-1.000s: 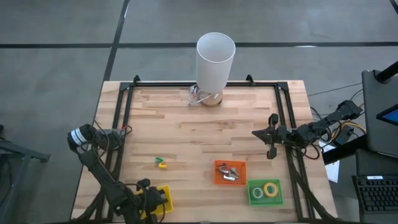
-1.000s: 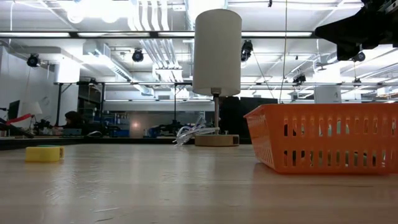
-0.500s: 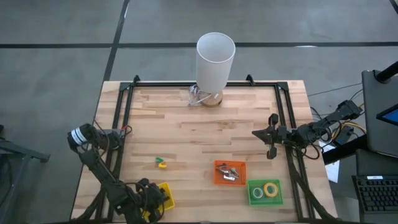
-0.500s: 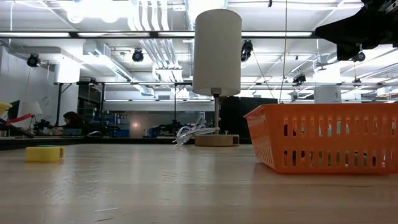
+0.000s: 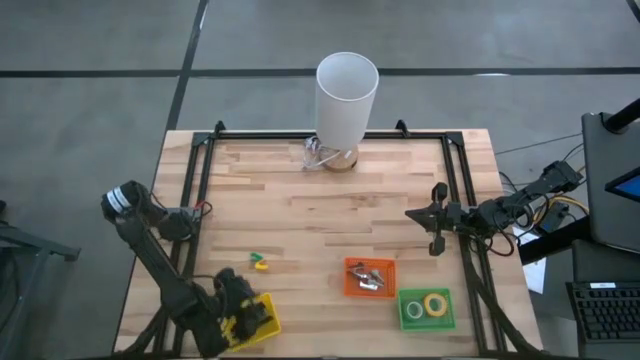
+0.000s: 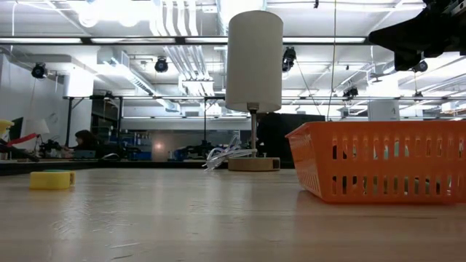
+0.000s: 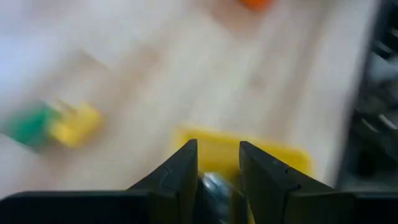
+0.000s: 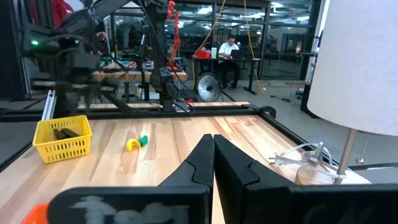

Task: Pick and place Stapler, Stapler remover, tape
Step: Put the yellow stapler into the yellow basket

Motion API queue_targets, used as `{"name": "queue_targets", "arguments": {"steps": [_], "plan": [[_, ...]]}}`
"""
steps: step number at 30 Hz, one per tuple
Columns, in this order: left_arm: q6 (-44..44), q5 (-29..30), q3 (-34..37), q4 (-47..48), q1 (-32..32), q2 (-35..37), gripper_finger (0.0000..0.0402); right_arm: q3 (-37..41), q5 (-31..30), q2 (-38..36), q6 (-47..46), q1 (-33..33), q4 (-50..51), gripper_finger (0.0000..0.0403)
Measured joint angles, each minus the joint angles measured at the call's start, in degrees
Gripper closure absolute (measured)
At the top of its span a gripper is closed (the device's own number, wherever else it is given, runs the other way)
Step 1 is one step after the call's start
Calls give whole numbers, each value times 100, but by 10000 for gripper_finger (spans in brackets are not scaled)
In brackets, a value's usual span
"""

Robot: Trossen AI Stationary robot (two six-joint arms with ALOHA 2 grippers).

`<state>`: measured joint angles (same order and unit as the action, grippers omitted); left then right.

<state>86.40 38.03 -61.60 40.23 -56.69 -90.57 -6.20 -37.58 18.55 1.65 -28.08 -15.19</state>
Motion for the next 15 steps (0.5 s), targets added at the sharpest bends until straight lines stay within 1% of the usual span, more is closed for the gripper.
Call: {"name": "queue_targets", "arguments": {"steps": [2,7,9,11,15], "plan": [[-106,297,0,522,153,127,287,0,0,0,-6,0,1,394],[-254,304,2,1567,769,329,307,0,0,4,-9,0,-1,394],[-405,160,12,1731,1078,321,314,0,0,4,-2,0,-1,394],[-647,-32,85,1686,1378,303,321,0,0,4,-2,0,0,394],[-941,-705,414,1279,1888,229,328,0,0,2,0,0,1,394]]}}
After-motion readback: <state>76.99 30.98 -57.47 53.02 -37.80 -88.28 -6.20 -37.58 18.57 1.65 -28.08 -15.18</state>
